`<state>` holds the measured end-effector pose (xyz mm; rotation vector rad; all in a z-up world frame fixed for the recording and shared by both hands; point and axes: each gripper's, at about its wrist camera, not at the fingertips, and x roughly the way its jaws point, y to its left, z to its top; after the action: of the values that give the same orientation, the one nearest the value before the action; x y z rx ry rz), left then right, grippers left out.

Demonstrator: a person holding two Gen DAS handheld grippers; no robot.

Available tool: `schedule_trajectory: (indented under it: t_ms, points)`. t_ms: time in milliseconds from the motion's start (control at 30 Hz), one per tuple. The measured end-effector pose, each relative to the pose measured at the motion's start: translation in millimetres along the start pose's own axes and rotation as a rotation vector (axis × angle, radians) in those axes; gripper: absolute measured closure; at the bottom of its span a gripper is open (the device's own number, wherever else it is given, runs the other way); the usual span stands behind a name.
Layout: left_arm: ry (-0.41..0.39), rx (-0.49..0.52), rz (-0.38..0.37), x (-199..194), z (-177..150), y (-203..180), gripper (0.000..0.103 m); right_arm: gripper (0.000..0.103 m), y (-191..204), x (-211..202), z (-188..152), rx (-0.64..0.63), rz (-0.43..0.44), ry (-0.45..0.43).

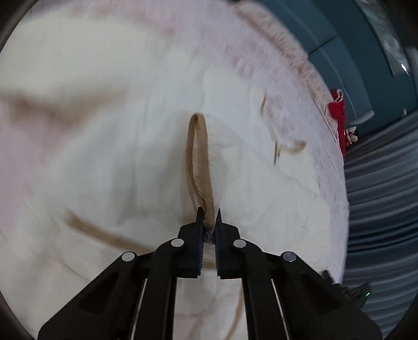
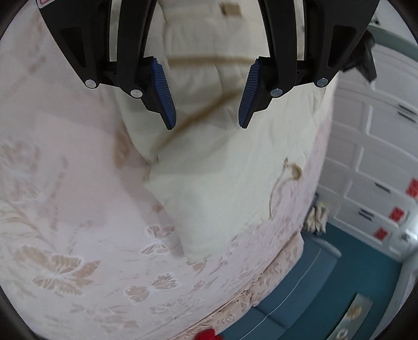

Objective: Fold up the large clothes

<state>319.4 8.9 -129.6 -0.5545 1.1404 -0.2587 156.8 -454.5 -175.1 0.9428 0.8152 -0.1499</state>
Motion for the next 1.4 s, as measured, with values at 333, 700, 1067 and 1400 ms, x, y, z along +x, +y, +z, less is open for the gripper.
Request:
schedule_trajectory:
  t_ms: [333,700,1067,1400]
  points:
    - [-0.160,0.141,0.158,-30.7,35.6,7.7,0.098,0.102,57.3,-29.7,20.1,-0.154,0.034,-0.218]
    - [-0.106,0.137,0.267,16.6,17.8,42.0,0.098,0.083,35.6,-10.4,11.1,-0.151,-0.079,-0.086]
    - [-0.107,0.154,0.233,15.2,18.1,36.6,0.098,0.094,19.7,29.7,24.4,0.056,0.084,-0.043]
    - [-0.107,0.286,0.279,46.0,-3.6,23.2,0.097,0.099,4.2,50.3,15.3,-0.121,-0.173,-0.066]
